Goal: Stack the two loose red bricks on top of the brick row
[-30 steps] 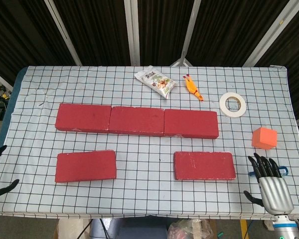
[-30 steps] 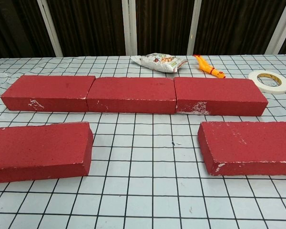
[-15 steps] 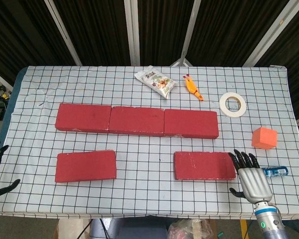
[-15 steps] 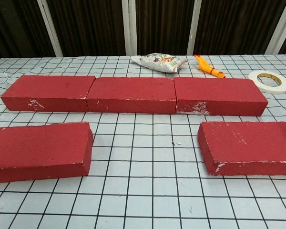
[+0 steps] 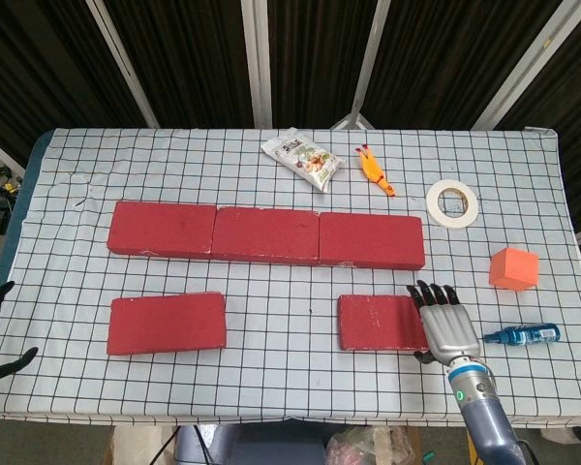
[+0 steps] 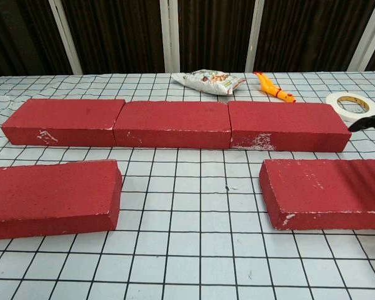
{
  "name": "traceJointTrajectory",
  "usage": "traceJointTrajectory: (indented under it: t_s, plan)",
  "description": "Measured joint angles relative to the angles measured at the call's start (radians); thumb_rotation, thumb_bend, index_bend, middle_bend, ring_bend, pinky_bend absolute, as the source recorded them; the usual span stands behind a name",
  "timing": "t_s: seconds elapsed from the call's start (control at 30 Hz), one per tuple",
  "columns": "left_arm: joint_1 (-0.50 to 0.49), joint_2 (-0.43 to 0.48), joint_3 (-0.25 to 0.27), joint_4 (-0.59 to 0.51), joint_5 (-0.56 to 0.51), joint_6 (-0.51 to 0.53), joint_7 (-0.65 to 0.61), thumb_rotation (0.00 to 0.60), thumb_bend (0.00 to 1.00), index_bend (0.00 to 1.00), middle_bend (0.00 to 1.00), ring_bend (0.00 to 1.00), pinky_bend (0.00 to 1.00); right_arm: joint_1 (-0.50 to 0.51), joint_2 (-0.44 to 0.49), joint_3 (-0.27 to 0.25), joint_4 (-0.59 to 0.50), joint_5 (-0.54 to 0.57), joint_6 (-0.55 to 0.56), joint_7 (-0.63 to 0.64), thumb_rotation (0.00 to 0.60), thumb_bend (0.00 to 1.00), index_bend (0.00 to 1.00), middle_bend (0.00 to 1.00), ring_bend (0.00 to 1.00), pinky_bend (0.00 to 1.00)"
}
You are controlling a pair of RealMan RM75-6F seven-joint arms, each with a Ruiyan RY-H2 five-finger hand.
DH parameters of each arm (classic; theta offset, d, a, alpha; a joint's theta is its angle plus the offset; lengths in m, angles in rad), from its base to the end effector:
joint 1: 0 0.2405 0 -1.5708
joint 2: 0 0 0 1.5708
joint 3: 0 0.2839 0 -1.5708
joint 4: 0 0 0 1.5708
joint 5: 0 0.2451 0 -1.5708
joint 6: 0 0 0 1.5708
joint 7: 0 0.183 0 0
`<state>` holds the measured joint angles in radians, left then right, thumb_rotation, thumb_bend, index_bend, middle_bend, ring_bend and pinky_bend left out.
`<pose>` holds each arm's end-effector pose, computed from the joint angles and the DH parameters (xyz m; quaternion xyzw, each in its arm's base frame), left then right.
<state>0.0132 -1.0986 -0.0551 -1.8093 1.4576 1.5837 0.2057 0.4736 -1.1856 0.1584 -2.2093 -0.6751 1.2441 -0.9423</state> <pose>-0.3270 0.1905 0.1475 -0.5511 -0.3906 -0.3670 0.6396 -0.2037 -0.2821 0.0387 0.7002 -0.4587 0.1843 0.5151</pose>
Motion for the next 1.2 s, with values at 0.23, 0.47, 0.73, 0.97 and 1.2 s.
traceJointTrajectory:
  t_s: [0.23, 0.47, 0.73, 0.97, 1.2]
  plan:
    - [-0.002, 0.002, -0.002, 0.003, -0.004, -0.003, -0.007, 0.600, 0.00, 0.14, 0.02, 0.00, 0.08, 0.090, -0.079, 0.007, 0.019, 0.125, 0.054, -0.059, 0.600, 0.19, 0.00, 0.00, 0.00, 0.00]
    - [-0.005, 0.001, -0.004, 0.004, -0.010, -0.008, -0.005, 0.600, 0.00, 0.14, 0.02, 0.00, 0.08, 0.139, -0.127, -0.007, 0.060, 0.190, 0.086, -0.064, 0.600, 0.19, 0.00, 0.00, 0.00, 0.00]
    - [-0.007, -0.004, -0.003, 0.003, -0.010, -0.007, 0.008, 0.600, 0.00, 0.14, 0.02, 0.00, 0.08, 0.177, -0.167, -0.021, 0.097, 0.230, 0.091, -0.056, 0.600, 0.19, 0.00, 0.00, 0.00, 0.00]
    - [-0.009, -0.005, -0.004, 0.003, -0.016, -0.011, 0.012, 0.600, 0.00, 0.14, 0.02, 0.00, 0.08, 0.207, -0.193, -0.035, 0.119, 0.257, 0.103, -0.060, 0.600, 0.19, 0.00, 0.00, 0.00, 0.00]
    - [-0.010, -0.005, -0.005, 0.003, -0.019, -0.012, 0.011, 0.600, 0.00, 0.14, 0.02, 0.00, 0.08, 0.214, -0.227, -0.047, 0.161, 0.223, 0.147, -0.043, 0.600, 0.19, 0.00, 0.15, 0.06, 0.00]
